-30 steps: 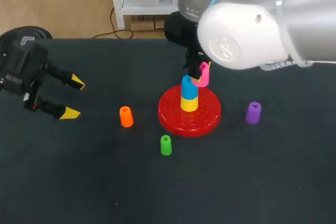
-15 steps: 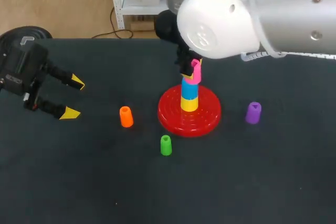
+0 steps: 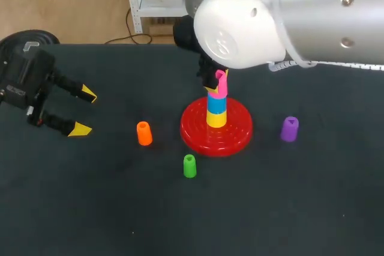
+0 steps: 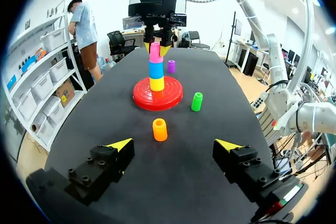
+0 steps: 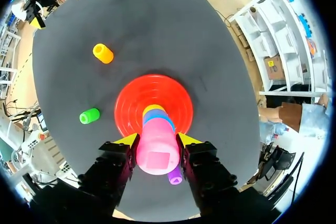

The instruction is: Pick up and stack the cylinders on the red base in this order: pink,purple,orange,green

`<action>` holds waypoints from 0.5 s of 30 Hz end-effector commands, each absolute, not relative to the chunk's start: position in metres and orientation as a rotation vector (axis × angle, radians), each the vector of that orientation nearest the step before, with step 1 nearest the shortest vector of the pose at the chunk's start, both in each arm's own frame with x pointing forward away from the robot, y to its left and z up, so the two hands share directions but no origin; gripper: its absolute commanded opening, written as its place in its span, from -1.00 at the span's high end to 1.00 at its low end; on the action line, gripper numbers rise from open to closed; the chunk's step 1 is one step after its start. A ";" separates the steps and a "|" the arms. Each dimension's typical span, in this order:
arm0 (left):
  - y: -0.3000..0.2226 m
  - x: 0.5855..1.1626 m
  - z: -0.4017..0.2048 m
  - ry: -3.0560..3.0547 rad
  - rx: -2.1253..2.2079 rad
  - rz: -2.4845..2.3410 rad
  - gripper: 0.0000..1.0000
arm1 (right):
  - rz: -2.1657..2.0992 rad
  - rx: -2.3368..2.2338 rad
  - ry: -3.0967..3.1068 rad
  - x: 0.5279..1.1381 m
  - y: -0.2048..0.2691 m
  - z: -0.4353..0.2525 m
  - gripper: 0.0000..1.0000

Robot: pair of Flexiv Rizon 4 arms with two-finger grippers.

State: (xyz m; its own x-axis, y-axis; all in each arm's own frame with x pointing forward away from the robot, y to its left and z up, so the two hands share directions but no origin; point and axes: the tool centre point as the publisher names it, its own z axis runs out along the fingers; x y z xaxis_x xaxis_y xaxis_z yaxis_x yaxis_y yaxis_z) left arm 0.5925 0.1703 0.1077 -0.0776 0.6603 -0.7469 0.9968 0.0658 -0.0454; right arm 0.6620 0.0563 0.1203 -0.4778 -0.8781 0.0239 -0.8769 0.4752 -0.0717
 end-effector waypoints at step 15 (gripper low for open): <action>0.171 0.593 0.107 1.794 1.649 -0.790 -1.00 | -0.114 -1.611 2.706 0.670 0.057 0.112 1.00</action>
